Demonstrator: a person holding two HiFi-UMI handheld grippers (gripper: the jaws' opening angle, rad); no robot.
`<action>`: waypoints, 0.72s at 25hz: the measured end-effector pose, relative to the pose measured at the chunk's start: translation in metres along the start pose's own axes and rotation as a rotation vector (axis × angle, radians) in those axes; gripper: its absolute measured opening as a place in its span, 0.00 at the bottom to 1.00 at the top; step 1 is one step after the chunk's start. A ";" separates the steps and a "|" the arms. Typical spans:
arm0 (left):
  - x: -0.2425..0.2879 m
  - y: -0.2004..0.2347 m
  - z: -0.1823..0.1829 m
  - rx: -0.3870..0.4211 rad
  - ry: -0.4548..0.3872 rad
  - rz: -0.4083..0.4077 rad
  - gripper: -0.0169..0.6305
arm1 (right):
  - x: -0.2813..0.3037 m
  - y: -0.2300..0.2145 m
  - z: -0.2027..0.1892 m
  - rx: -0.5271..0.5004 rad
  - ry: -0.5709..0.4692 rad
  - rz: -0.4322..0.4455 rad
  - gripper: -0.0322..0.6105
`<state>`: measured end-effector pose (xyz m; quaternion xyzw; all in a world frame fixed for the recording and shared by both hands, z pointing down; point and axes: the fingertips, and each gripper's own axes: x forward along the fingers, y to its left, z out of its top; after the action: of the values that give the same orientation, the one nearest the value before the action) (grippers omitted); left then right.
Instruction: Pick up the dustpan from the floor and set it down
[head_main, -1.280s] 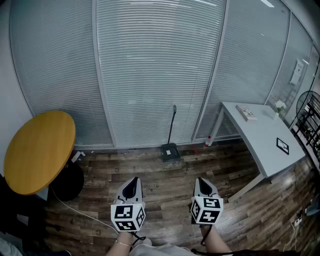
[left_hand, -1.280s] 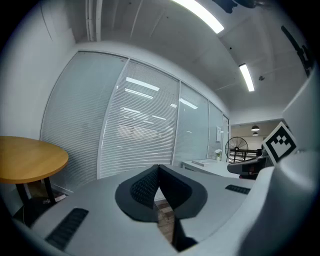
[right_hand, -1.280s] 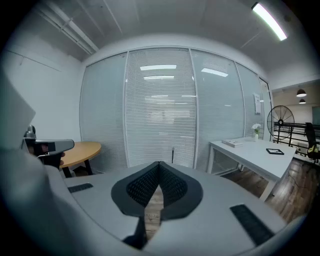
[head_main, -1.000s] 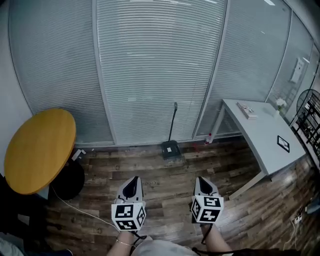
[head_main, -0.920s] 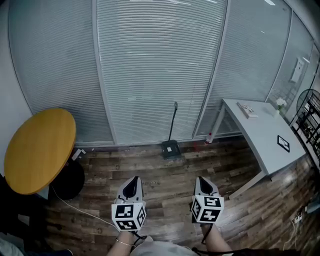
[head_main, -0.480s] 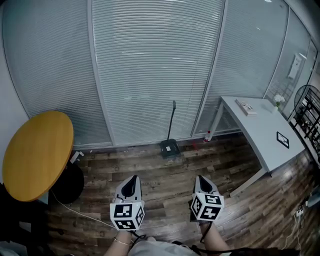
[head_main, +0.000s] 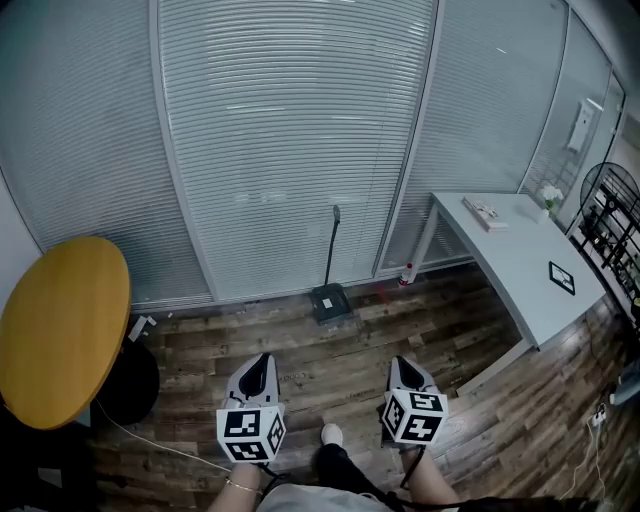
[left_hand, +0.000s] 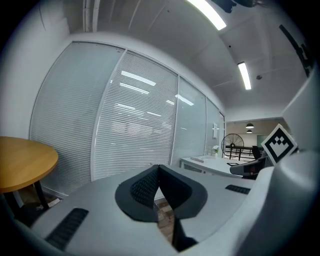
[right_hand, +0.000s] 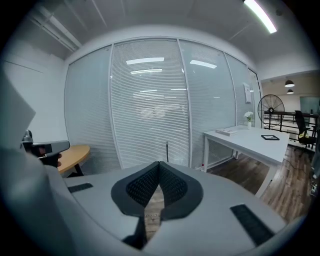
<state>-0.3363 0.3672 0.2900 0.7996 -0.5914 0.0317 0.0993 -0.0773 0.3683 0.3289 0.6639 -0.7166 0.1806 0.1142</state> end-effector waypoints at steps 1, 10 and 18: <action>0.008 0.002 0.001 0.003 -0.001 -0.001 0.05 | 0.008 -0.001 0.003 0.001 -0.002 -0.001 0.10; 0.115 0.006 0.021 0.015 -0.016 0.016 0.05 | 0.103 -0.029 0.049 -0.006 -0.015 0.026 0.10; 0.208 -0.001 0.034 0.008 -0.009 0.032 0.05 | 0.184 -0.071 0.090 -0.016 -0.015 0.032 0.10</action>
<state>-0.2753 0.1652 0.2913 0.7905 -0.6045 0.0320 0.0928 -0.0174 0.1598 0.3291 0.6529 -0.7293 0.1717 0.1112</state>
